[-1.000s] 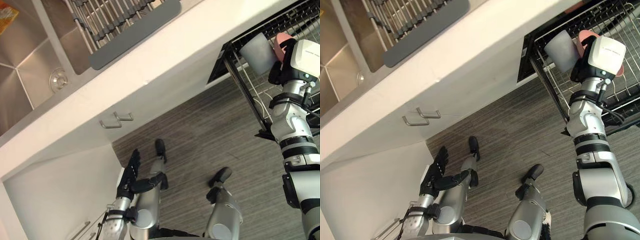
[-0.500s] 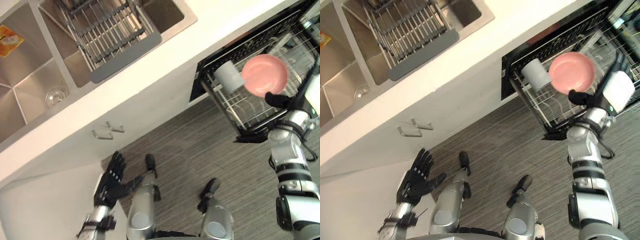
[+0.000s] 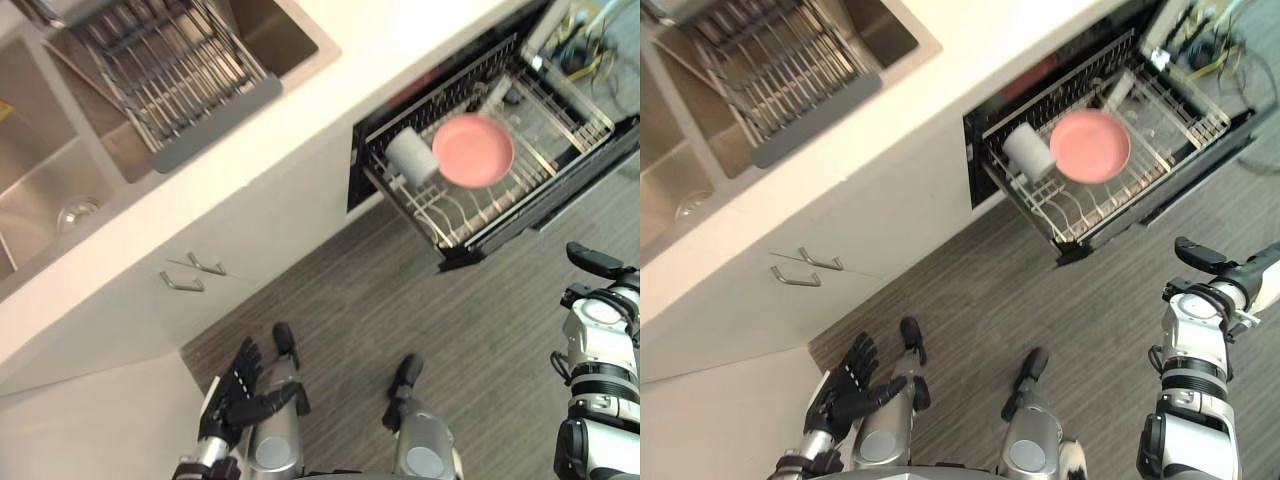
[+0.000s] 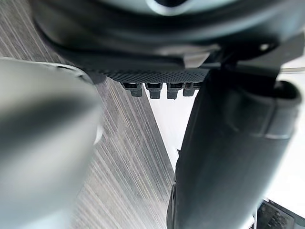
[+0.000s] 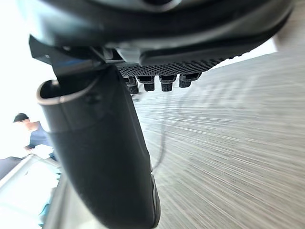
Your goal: Walk over to the sink, pick up the cup, carry it to the dishwasher, place the cup inside the dishwasher, then close the dishwasher door
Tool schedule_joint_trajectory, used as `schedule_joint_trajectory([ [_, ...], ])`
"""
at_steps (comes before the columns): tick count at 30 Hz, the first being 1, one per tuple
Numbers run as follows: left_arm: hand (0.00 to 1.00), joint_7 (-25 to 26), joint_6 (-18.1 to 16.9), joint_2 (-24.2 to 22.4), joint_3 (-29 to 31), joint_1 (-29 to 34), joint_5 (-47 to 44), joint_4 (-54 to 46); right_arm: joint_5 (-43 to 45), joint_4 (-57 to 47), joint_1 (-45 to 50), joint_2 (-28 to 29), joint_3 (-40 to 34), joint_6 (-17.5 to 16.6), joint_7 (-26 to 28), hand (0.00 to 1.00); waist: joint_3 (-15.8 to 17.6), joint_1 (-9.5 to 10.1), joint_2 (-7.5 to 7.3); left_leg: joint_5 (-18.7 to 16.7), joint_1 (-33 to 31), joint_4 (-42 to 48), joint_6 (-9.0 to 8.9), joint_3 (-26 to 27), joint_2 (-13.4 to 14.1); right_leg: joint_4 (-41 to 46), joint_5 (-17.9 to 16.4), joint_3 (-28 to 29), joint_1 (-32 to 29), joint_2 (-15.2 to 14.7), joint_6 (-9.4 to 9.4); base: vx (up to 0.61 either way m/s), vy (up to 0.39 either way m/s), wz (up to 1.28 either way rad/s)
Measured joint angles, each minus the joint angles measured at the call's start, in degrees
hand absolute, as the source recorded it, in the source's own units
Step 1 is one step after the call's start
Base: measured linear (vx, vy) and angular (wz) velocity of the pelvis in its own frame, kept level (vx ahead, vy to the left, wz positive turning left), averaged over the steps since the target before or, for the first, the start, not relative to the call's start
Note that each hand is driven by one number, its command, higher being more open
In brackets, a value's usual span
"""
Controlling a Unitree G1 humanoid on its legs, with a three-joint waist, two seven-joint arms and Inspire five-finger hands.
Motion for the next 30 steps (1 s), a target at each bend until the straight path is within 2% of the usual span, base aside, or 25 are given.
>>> schedule_joint_trajectory([
  [4, 1.00, 1.56, 1.16, -0.56, -0.83, -4.39, -2.47, -3.02, 7.34, 0.91, -6.32, -2.89, 0.13, 0.45, 5.05, 0.00, 1.76, -0.26, 3.42, -0.04, -2.80, -0.02, 0.09, 0.84, -1.21, -1.51, 2.04, 1.76, -3.42, -0.99, 0.30, -0.03, 0.022, -0.13],
  [6, 1.00, 2.19, 1.93, -0.65, -2.76, -5.73, -4.84, -2.98, 9.96, 1.15, -9.94, -4.99, 0.51, 0.12, 8.00, 0.00, 2.43, 0.03, 5.65, 0.03, -4.31, -0.02, 0.41, 0.82, -1.85, -1.79, 2.67, 1.89, -4.80, -1.51, 0.47, 0.00, 0.019, 0.04],
  [7, 1.00, 5.89, 4.69, -0.72, -3.01, -5.70, -1.92, -3.77, 10.22, 1.14, -10.58, -5.54, 1.04, -0.15, 8.70, 0.00, 2.45, 0.16, 6.23, 0.03, -4.70, -0.02, 0.44, 0.79, -2.04, -1.79, 2.75, 1.88, -5.14, -1.70, 0.55, 0.03, 0.017, 0.10],
  [8, 1.00, 13.99, 12.53, -0.85, -3.87, -6.97, 3.31, -2.09, 10.27, 1.14, -11.61, -6.31, 2.00, -0.85, 9.76, 0.00, 2.30, 0.62, 7.52, 0.07, -5.03, -0.02, 0.51, 0.25, -2.54, -1.77, 2.86, 1.75, -5.35, -2.18, 0.75, 0.04, 0.010, 0.05],
  [9, 1.00, 17.30, 14.04, -1.51, -3.76, -7.52, 4.91, 3.43, 10.54, 1.15, -13.07, -5.98, 3.19, -1.33, 10.58, 0.00, 2.34, 0.63, 7.81, 0.06, -5.19, -0.01, 0.61, -0.82, -2.98, -1.76, 2.92, 1.83, -5.72, -2.55, 0.88, 0.07, 0.000, 0.06],
  [10, 1.00, 19.81, 13.65, -2.35, -3.70, -7.42, 6.00, 9.32, 10.85, 1.42, -13.93, -5.95, 3.35, -2.13, 10.35, 0.00, 2.42, 0.77, 8.06, 0.02, -5.54, 0.01, 0.70, -2.50, -3.41, -1.76, 2.96, 1.79, -6.05, -2.89, 1.01, 0.09, -0.009, 0.18],
  [11, 1.00, 21.81, 11.32, -3.55, -1.95, -6.31, 6.06, 13.02, 11.49, 2.87, -13.94, -7.30, 2.10, -3.64, 10.67, 0.00, 2.57, 1.14, 8.78, 0.10, -6.39, 0.25, 0.79, -4.18, -3.84, -1.73, 2.88, 1.01, -6.12, -3.22, 1.14, 0.11, -0.003, 0.37],
  [12, 1.00, 24.29, 7.19, -4.32, -0.97, -4.29, 7.15, 12.93, 12.16, 3.53, -13.94, -8.34, 0.22, -4.24, 10.50, 0.00, 2.85, 1.85, 9.40, 0.24, -6.93, 0.29, 0.95, -5.19, -4.30, -1.51, 2.79, 0.19, -6.11, -3.62, 1.25, 0.08, 0.010, 0.40],
  [13, 1.00, 25.00, 5.67, -4.36, -1.31, -3.71, 8.35, 12.96, 12.24, 3.72, -13.95, -8.56, -0.77, -4.61, 10.50, 0.00, 2.95, 2.16, 9.66, 0.31, -6.94, 0.29, 1.04, -5.43, -4.65, -1.36, 2.73, 0.00, -6.05, -3.99, 1.34, 0.07, 0.028, 0.32],
  [16, 1.00, 23.80, 1.10, -5.85, -1.94, -2.78, 8.55, 14.80, 12.21, 4.82, -14.00, -8.20, 0.24, -6.93, 11.91, 0.00, 2.68, 1.97, 10.32, 0.30, -6.84, 0.28, 1.04, -8.86, -6.37, 0.57, 1.82, -0.99, -5.90, -6.08, 2.44, 0.05, 0.039, 0.24],
  [18, 1.00, 23.00, 0.35, -6.31, -2.14, -2.97, 8.25, 14.36, 12.17, 5.43, -14.09, -7.10, 0.38, -8.30, 12.99, 0.00, 2.64, 1.89, 10.39, 0.30, -6.81, 0.28, 1.04, -10.82, -7.05, 2.13, 1.18, -1.89, -5.66, -6.91, 2.63, 0.05, 0.044, 0.32],
  [20, 1.00, 20.24, 1.60, -6.31, -2.83, -3.81, 5.75, 14.17, 12.14, 7.75, -15.44, -6.60, 1.52, -9.06, 13.34, 0.00, 2.55, 1.90, 10.51, 0.30, -6.46, 0.25, 1.04, -12.93, -7.92, 4.45, 0.03, -3.06, -5.10, -8.21, 3.00, 0.01, 0.048, 0.41],
  [23, 1.00, 15.92, 6.06, -5.79, -3.89, -4.48, 1.68, 13.92, 11.97, 10.20, -17.32, -6.05, 1.60, -9.74, 12.91, 0.00, 1.86, 1.88, 11.46, -0.13, -5.55, 0.02, 1.09, -17.69, -10.72, 9.59, -2.92, -7.30, -2.27, -11.86, 4.11, -0.02, 0.048, 0.75],
  [25, 1.00, 15.31, 7.94, -5.81, -4.16, -4.47, 0.18, 13.96, 11.55, 11.64, -19.04, -6.26, 1.65, -9.96, 12.88, 0.00, 1.69, 1.90, 11.69, -0.12, -5.23, 0.04, 1.08, -19.14, -11.92, 11.37, -3.84, -8.70, -1.22, -13.68, 4.68, -0.02, 0.029, 0.63],
  [26, 1.00, 14.51, 9.76, -5.80, -4.20, -4.47, -0.64, 13.88, 10.32, 11.85, -20.89, -6.37, 3.31, -10.17, 13.11, 0.00, 1.51, 1.93, 11.94, 0.03, -4.93, 0.29, 1.08, -20.65, -13.48, 12.95, -4.55, -9.99, -0.24, -15.48, 5.23, -0.01, 0.033, 0.60],
  [30, 1.00, 13.22, 12.50, -6.00, -4.81, -4.43, -0.59, 12.04, 6.03, 13.34, -25.75, -6.95, 6.92, -10.29, 12.70, 0.00, 0.82, 2.61, 12.87, 0.50, -3.85, 0.32, 1.57, -23.72, -16.31, 14.98, -6.08, -13.71, 3.29, -18.41, 5.66, 0.03, 0.019, 0.54],
])
